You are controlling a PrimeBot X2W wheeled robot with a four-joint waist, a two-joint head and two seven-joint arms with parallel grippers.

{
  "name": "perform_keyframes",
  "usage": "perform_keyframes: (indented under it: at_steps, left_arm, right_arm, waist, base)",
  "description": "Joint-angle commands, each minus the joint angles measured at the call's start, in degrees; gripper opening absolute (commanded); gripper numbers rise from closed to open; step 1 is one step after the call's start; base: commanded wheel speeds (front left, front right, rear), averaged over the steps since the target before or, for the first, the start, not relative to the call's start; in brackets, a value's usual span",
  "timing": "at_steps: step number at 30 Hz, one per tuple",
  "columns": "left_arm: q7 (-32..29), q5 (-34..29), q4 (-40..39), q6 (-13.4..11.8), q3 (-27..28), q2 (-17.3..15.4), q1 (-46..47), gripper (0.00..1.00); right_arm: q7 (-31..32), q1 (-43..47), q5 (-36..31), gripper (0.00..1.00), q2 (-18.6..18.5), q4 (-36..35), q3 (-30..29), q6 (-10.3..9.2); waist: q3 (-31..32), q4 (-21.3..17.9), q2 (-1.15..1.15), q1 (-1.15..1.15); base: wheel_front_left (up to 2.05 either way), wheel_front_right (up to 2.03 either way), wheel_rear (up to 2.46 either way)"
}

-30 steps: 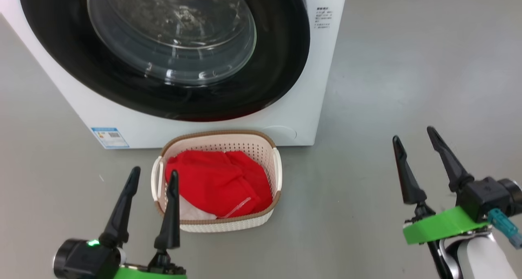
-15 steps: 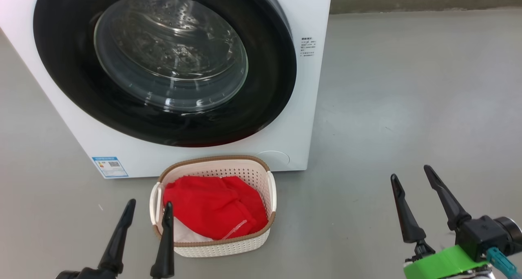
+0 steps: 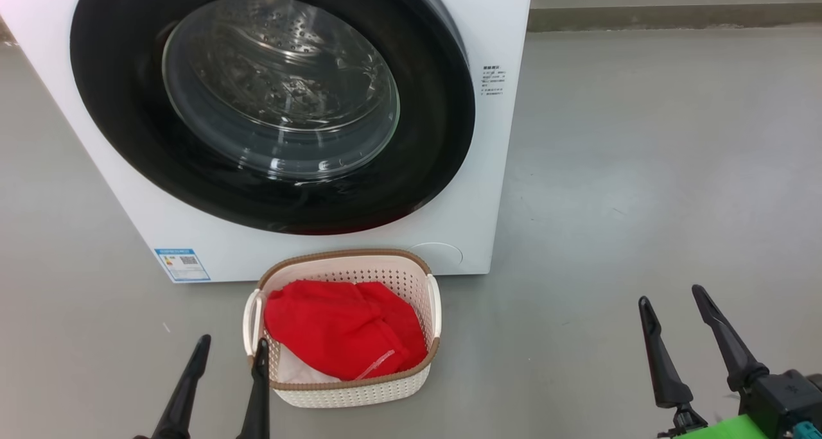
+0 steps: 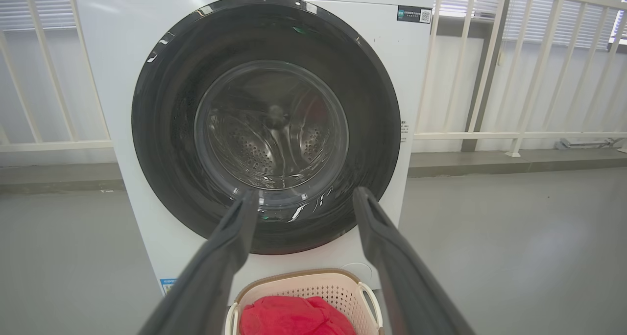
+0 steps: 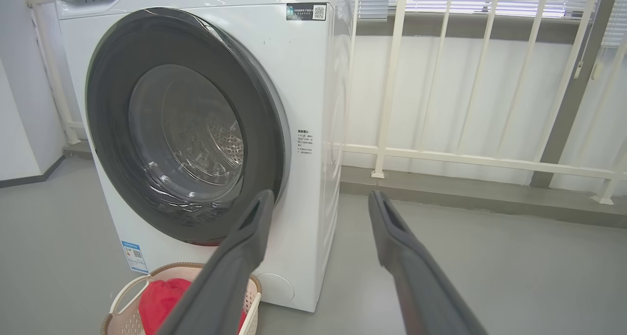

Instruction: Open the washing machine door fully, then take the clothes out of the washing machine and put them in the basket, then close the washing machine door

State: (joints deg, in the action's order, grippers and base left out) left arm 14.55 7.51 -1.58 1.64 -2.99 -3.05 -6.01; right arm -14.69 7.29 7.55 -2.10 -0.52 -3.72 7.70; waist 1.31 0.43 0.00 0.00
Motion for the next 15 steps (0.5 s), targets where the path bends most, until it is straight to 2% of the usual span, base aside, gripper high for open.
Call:
perform_keyframes:
  at_steps: [1, 15]
  left_arm:
    - [0.45, -0.47, -1.11, 0.58, 2.2, -0.66, 0.8, 1.0]
    - [0.45, -0.06, 0.57, 0.88, 2.57, -0.45, 0.63, 1.0]
  right_arm:
    - [-0.3, -0.27, 0.49, 1.0, -0.78, -1.89, 0.74, -0.21]
    - [-0.3, 0.63, 0.83, 1.0, -0.78, -2.1, 0.23, -0.21]
  waist:
    - [0.13, -0.05, 0.0, 0.0]
    - [0.95, 0.13, 0.0, 0.0]
  base:
    - [0.0, 0.0, 0.0]
    - [0.0, 0.0, 0.0]
